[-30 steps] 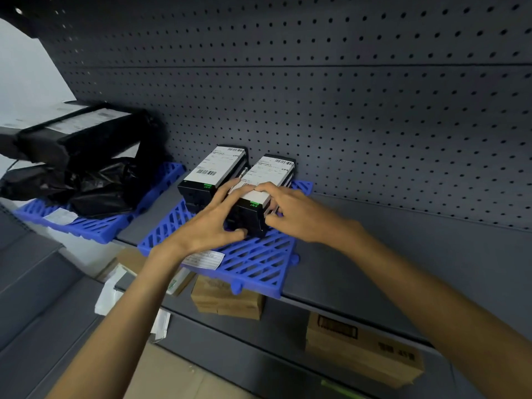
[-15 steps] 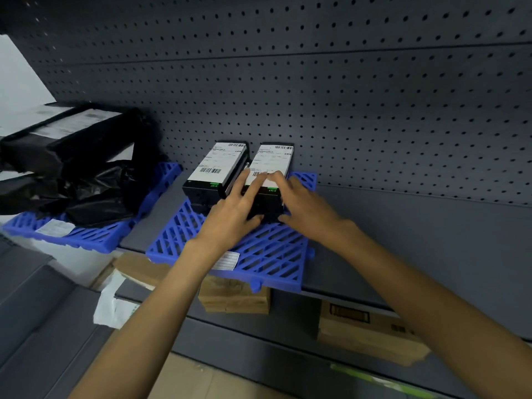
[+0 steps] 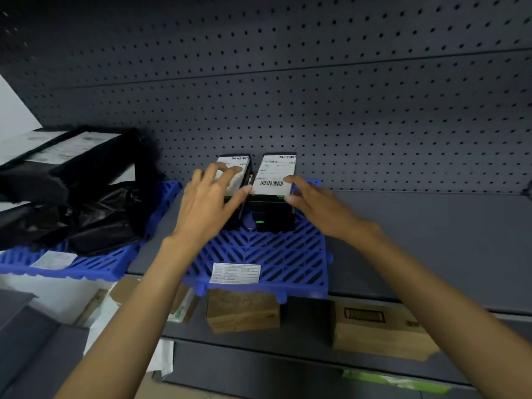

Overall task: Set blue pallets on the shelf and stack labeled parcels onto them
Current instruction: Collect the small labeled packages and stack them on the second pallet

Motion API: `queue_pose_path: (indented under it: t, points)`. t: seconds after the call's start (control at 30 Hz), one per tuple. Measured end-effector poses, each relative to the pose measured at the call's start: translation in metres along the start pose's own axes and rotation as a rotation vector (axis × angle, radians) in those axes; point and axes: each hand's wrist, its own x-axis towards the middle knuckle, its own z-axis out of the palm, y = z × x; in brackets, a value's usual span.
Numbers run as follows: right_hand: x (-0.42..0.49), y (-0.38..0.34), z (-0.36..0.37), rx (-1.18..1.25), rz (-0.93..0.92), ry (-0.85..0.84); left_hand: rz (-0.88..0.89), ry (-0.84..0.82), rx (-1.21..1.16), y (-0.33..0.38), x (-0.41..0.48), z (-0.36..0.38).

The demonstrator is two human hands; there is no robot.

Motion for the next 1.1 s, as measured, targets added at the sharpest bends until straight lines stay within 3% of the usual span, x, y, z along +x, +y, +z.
queue_pose_path:
  t: [0.07,0.2,0.5,0.73,1.1]
  points:
    - [0.000,-0.004,0.005,0.046,0.030,0.029,-0.112,-0.105,-0.047,-0.013,0.006,0.008]
    - [0.009,-0.015,0.015,0.224,0.149,0.048,-0.259,-0.275,-0.365,-0.033,0.014,0.021]
    - [0.034,-0.032,0.040,0.332,0.234,0.114,-0.225,-0.295,-0.429,-0.032,0.018,0.032]
    - [0.036,-0.042,0.048,0.196,0.275,0.134,-0.216,-0.350,-0.497,-0.029,0.017,0.030]
    - [0.039,-0.051,0.051,0.173,0.332,0.143,-0.148,-0.371,-0.528,-0.037,0.017,0.032]
